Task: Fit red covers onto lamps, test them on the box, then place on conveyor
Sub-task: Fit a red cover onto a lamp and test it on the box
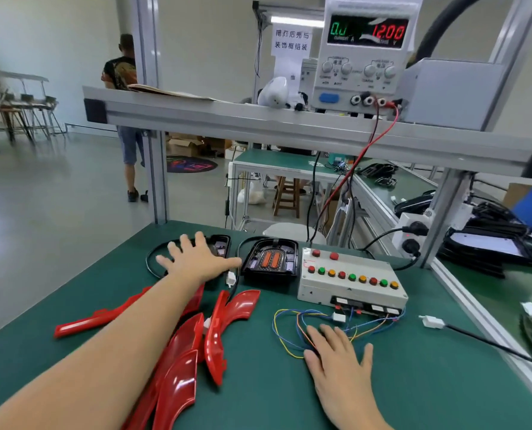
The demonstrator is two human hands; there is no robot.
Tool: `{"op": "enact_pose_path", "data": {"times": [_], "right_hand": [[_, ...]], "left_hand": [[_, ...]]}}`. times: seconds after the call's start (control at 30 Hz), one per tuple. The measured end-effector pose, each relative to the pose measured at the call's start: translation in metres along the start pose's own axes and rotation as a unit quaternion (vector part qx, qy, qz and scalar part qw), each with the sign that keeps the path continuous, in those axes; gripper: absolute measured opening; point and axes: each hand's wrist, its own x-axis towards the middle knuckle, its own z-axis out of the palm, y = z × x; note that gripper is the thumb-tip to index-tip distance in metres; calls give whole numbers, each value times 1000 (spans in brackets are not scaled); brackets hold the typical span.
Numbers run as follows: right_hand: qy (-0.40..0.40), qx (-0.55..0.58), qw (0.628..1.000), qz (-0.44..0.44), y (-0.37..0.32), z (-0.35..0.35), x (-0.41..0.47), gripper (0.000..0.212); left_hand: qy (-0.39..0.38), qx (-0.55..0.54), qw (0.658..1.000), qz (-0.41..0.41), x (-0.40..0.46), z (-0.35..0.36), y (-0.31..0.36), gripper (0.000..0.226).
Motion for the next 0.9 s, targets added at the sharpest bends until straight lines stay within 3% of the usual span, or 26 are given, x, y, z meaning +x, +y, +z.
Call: {"op": "enact_pose_path", "data": {"times": [0.17, 0.3, 0.47, 0.57, 0.7, 0.9], "right_hand": [[4, 5, 1000, 0, 1, 1, 1, 46], [6, 11, 1000, 1, 2, 1, 1, 47], [11, 23, 1000, 2, 3, 1, 1, 47], [14, 26, 1000, 2, 2, 1, 1, 47], [14, 34, 999, 1, 2, 1, 2, 48], [16, 56, 998, -2, 5, 0, 2, 57]], "left_hand": [[-53, -40, 996, -68, 21, 3, -16, 129], [-80, -138, 984, -85, 34, 9, -19, 130], [-61, -99, 989, -94, 39, 16, -20, 140], [-87, -134, 984, -79, 43, 17, -22, 146], [-47, -128, 987, -80, 41, 20, -18, 141], [15, -214, 973, -90, 37, 13, -14, 129]]}}
